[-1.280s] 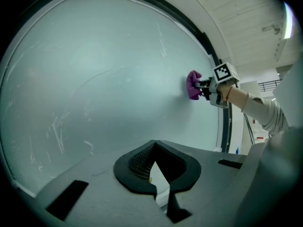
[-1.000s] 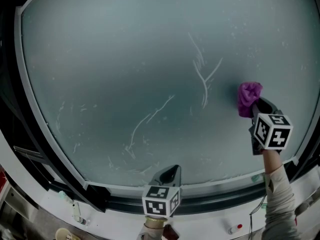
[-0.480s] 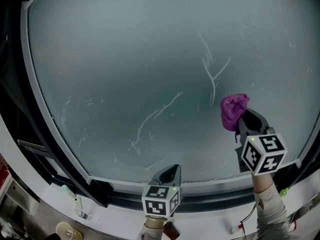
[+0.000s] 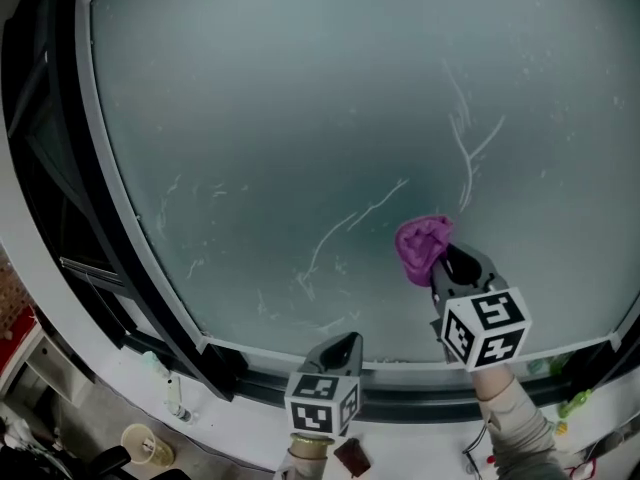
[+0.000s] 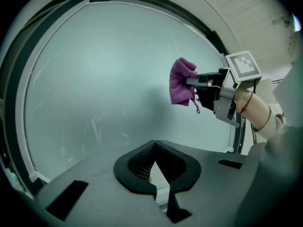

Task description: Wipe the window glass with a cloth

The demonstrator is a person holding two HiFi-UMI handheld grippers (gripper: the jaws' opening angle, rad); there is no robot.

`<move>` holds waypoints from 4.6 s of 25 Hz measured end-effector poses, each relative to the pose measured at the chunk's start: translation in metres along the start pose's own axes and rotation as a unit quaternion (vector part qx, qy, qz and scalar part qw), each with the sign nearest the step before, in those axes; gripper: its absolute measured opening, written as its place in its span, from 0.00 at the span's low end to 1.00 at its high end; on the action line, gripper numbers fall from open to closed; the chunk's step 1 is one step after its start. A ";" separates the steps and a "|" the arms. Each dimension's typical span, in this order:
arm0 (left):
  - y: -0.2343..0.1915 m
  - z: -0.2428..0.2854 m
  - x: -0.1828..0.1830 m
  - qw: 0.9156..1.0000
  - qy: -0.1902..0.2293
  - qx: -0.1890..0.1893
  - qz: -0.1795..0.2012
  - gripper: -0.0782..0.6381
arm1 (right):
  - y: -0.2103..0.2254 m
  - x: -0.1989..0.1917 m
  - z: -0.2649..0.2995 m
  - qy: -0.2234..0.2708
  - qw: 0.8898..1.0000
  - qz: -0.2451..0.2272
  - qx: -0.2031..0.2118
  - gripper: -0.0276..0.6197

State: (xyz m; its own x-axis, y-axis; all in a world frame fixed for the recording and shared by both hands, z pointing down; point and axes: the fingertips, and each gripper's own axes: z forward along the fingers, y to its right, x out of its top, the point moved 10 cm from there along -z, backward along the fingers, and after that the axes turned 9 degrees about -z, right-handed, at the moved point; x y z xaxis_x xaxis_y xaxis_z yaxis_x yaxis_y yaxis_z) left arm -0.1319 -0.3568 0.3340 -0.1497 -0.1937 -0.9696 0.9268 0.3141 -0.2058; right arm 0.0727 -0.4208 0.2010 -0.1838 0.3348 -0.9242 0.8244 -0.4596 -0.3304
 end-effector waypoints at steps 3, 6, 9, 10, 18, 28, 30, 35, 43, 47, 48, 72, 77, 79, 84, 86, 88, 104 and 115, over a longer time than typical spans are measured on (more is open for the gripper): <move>-0.011 -0.010 -0.002 1.000 0.000 0.019 -0.004 0.12 | -0.020 -0.005 0.016 -0.002 1.000 0.007 0.026 0.12; -0.021 -0.019 -0.003 0.999 0.000 0.035 -0.010 0.12 | -0.040 -0.009 0.033 -0.005 0.999 0.009 0.053 0.12; -0.028 -0.028 -0.005 0.999 0.001 0.048 -0.014 0.12 | -0.057 -0.013 0.050 -0.011 0.997 0.009 0.073 0.12; -0.031 -0.031 -0.005 0.998 0.002 0.053 -0.013 0.12 | -0.061 -0.015 0.056 -0.012 0.997 0.010 0.077 0.12; -0.048 -0.049 -0.006 0.996 0.010 0.087 -0.015 0.12 | -0.082 -0.029 0.088 -0.028 0.996 0.027 0.086 0.12; -0.057 -0.058 -0.007 0.994 0.011 0.104 -0.015 0.12 | -0.081 -0.043 0.107 -0.056 0.995 0.043 0.073 0.12; -0.058 -0.058 -0.007 0.994 0.015 0.104 -0.016 0.12 | -0.080 -0.043 0.107 -0.056 0.995 0.039 0.073 0.12; -0.056 -0.054 -0.007 0.995 0.017 0.099 -0.013 0.12 | -0.074 -0.045 0.102 -0.057 0.995 0.037 0.068 0.12; -0.043 -0.041 -0.006 0.997 0.012 0.078 -0.010 0.12 | -0.053 -0.050 0.085 -0.060 0.996 0.036 0.048 0.12; -0.035 -0.030 -0.007 0.998 0.006 0.061 -0.011 0.12 | -0.037 -0.054 0.074 -0.063 0.997 0.032 0.034 0.12; -0.032 -0.027 -0.008 0.998 0.004 0.057 -0.011 0.12 | -0.033 -0.055 0.070 -0.064 0.997 0.032 0.030 0.12; 0.044 0.055 -0.011 0.997 -0.015 -0.076 0.008 0.12 | 0.089 -0.079 -0.026 -0.100 0.988 0.011 -0.117 0.12; 0.056 0.066 -0.010 0.995 -0.018 -0.095 0.013 0.12 | 0.112 -0.083 -0.043 -0.110 0.983 0.001 -0.146 0.12; 0.059 0.070 -0.010 0.995 -0.018 -0.100 0.015 0.12 | 0.120 -0.085 -0.048 -0.114 0.981 0.000 -0.157 0.12; 0.066 0.076 -0.009 0.993 -0.020 -0.111 0.019 0.12 | 0.136 -0.089 -0.061 -0.123 0.975 0.001 -0.184 0.12; 0.067 0.078 -0.008 0.993 -0.020 -0.115 0.021 0.12 | 0.140 -0.090 -0.065 -0.126 0.973 0.002 -0.191 0.12; 0.069 0.080 -0.007 0.993 -0.020 -0.117 0.022 0.12 | 0.143 -0.092 -0.067 -0.128 0.972 0.003 -0.196 0.12; 0.063 0.072 -0.007 0.993 -0.020 -0.110 0.022 0.12 | 0.127 -0.088 -0.077 -0.118 0.974 0.012 -0.193 0.12; 0.048 0.050 -0.010 0.996 -0.014 -0.087 0.018 0.12 | 0.077 -0.089 -0.084 -0.105 0.984 0.024 -0.142 0.12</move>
State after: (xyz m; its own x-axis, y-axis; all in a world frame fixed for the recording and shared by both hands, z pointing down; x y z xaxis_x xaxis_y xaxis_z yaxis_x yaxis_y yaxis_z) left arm -0.0688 -0.3859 0.3402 -0.1058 -0.2054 -0.9729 0.8571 0.4773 -0.1939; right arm 0.1971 -0.4172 0.2742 -0.2236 0.1267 -0.9664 0.9458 -0.2114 -0.2466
